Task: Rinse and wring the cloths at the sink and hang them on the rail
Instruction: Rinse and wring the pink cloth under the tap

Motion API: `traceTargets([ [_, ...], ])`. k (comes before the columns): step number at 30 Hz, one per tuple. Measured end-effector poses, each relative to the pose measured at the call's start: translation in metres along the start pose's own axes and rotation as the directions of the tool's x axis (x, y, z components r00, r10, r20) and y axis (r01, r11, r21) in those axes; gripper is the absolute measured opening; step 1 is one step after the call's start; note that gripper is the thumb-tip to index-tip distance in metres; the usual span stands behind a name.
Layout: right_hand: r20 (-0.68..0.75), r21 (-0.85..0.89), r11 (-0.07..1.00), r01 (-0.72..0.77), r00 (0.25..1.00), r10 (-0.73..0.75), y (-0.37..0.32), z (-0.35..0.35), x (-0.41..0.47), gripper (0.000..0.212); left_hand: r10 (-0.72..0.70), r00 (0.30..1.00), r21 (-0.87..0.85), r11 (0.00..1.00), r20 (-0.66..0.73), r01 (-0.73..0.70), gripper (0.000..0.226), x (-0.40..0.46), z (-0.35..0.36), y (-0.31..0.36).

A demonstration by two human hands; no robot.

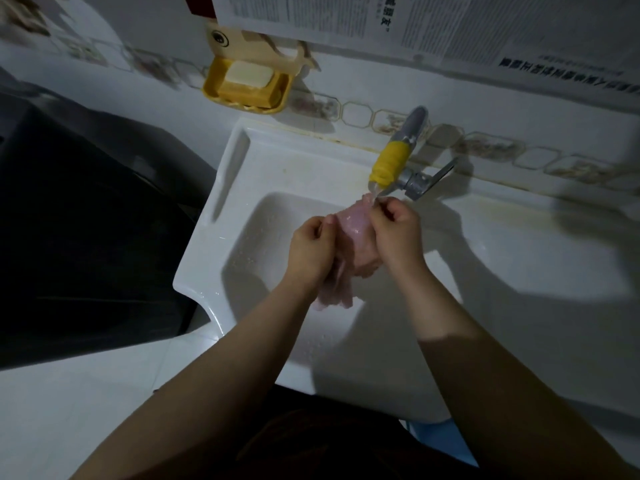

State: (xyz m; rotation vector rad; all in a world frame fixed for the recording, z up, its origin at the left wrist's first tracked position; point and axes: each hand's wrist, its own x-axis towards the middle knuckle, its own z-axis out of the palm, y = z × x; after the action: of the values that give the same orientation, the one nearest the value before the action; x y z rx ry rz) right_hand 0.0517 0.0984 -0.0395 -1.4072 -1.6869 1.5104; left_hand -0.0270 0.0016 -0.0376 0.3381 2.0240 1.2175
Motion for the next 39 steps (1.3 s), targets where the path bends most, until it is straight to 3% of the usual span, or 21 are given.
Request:
traceTargets([
  [5,0.161,-0.288,0.924,0.25,0.964,-0.211,-0.002,0.017,-0.026,0.038,-0.244,0.964,-0.267,0.927,0.103,0.263,0.029,0.016,0.01,0.013],
  [8,0.178,-0.399,0.888,0.228,0.969,-0.169,-0.008,0.018,-0.007,0.047,-0.353,0.91,-0.364,0.836,0.218,0.411,0.038,0.01,0.027,0.021],
  [11,0.052,-0.437,0.894,0.094,0.996,-0.079,-0.009,0.014,0.013,0.045,-0.324,0.939,-0.289,0.893,0.118,0.345,0.054,0.004,0.039,0.023],
  [13,0.083,-0.439,0.889,0.131,0.991,-0.105,-0.013,0.02,0.006,0.043,-0.324,0.942,-0.317,0.887,0.09,0.335,0.05,0.01,0.033,0.024],
  [15,0.125,-0.447,0.882,0.15,0.987,-0.104,-0.017,0.026,0.0,0.043,-0.325,0.933,-0.35,0.866,0.153,0.358,0.043,0.013,0.026,0.028],
  [19,-0.077,-0.339,0.941,-0.01,0.997,-0.017,-0.027,0.026,0.014,0.044,-0.241,0.965,-0.19,0.947,0.104,0.257,0.05,0.011,0.025,0.039],
  [23,-0.045,-0.388,0.917,0.097,0.991,-0.123,-0.03,0.037,0.001,0.045,-0.288,0.92,-0.231,0.908,0.265,0.35,0.049,0.017,0.013,0.047],
  [27,-0.206,-0.318,0.943,-0.092,0.978,0.026,-0.031,0.029,0.015,0.047,-0.247,0.919,-0.182,0.933,0.308,0.312,0.045,0.017,0.016,0.046],
  [31,-0.139,-0.326,0.945,-0.014,0.99,-0.033,-0.034,0.042,0.0,0.041,-0.261,0.876,-0.204,0.909,0.405,0.365,0.034,0.033,0.006,0.046],
  [34,-0.222,-0.357,0.918,-0.17,0.971,0.094,-0.037,0.025,0.013,0.033,-0.232,0.828,-0.139,0.928,0.51,0.345,0.058,0.03,0.004,0.042],
  [37,-0.082,-0.338,0.918,-0.206,0.979,0.189,-0.029,0.006,0.029,0.021,-0.179,0.817,-0.08,0.961,0.548,0.264,0.073,0.032,-0.008,0.039],
  [39,0.069,-0.219,0.96,-0.172,0.979,0.192,-0.027,-0.003,0.029,0.034,-0.143,0.8,-0.073,0.971,0.583,0.226,0.072,0.04,-0.022,0.037],
])
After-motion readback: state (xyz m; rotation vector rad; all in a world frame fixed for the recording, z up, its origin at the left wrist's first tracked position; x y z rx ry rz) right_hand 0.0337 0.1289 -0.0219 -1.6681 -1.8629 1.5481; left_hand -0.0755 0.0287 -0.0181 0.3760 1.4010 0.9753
